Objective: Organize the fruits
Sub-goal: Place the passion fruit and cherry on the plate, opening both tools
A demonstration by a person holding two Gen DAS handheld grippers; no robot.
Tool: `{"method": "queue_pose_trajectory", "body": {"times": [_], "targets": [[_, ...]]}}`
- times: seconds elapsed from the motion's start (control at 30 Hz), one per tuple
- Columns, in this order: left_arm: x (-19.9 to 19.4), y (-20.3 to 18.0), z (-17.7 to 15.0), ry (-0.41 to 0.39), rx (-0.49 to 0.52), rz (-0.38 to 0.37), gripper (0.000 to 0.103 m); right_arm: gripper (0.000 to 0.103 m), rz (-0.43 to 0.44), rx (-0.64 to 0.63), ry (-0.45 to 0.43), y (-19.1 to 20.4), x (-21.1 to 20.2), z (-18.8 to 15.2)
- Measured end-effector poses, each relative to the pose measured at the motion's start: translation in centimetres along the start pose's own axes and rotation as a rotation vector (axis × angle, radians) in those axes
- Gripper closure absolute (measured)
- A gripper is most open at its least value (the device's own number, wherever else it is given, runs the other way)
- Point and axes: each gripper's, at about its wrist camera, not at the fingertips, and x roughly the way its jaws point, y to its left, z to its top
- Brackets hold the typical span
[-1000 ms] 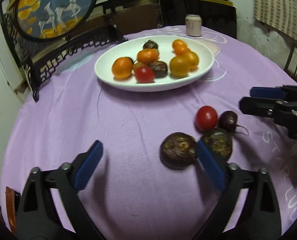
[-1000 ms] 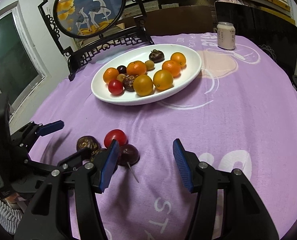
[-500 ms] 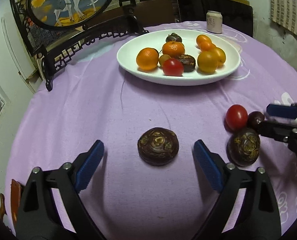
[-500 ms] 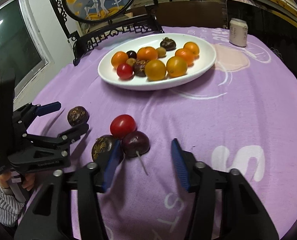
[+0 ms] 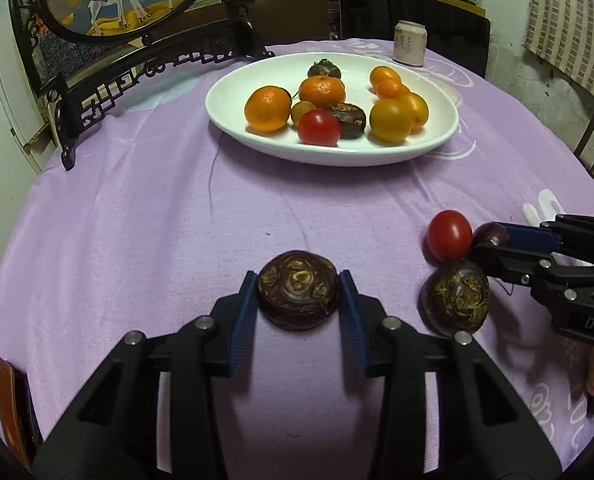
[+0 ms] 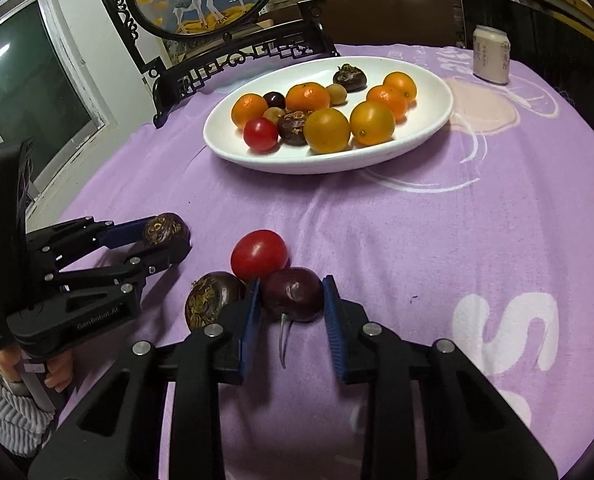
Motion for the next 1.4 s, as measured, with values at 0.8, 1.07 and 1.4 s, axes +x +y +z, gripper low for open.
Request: {"method": "queue_pose_trajectory", "body": {"times": [0.8,1.07,1.4], "targets": [[2.2,0.6,11.1,-0.122,-0.108,0.042,0.062,0.072,-0.059,0.112,-0.203,-3.2,-0.8,11.2],[4.0,1.7,11.1,-0.116,-0.135,0.053,0.048,0.061,-0.050,0.146,-0.172,-4.2,2.7,12.3],[1.2,2.1,9.3,-0.145,-0.166,0.058,0.041,0.060,-0.018,0.178,-0.216,-4.3,-1.3,10.2]]}}
